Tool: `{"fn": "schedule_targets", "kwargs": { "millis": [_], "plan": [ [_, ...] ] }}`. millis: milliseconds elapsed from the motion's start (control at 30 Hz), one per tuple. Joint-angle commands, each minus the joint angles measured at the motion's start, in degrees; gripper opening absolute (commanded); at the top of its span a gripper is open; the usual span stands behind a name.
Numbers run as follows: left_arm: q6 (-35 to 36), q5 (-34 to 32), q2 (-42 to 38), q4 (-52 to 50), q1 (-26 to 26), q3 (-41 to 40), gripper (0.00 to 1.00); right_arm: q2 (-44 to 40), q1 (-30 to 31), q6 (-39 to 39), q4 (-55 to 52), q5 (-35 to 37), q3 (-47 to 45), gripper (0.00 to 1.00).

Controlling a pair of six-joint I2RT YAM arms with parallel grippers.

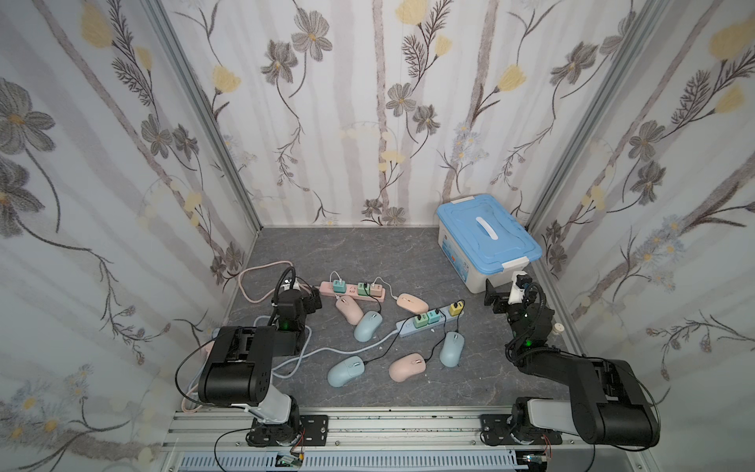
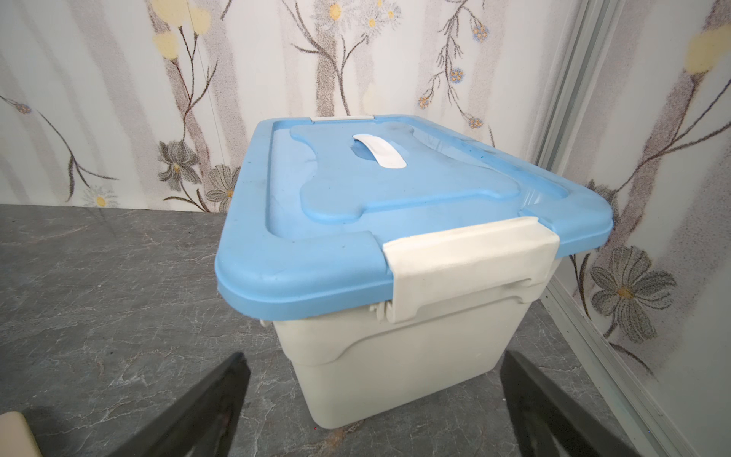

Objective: Unplug the wireless mouse
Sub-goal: Pick up the mouse from the center of the board.

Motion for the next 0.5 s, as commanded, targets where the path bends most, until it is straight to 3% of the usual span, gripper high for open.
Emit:
{"fn": "schedule_targets", "kwargs": {
  "millis": [0, 467],
  "plan": [
    [0.9, -0.4, 0.0, 2.3, 0.0, 0.3, 1.0, 0.1, 0.1, -0.7, 3.2, -0.6, 0.4, 0.99],
    [0.8, -0.4, 0.0, 2.2, 0.1, 0.4, 1.0, 0.3, -0.1, -0.5, 3.0, -1.1, 0.6, 0.99]
  ]
}}
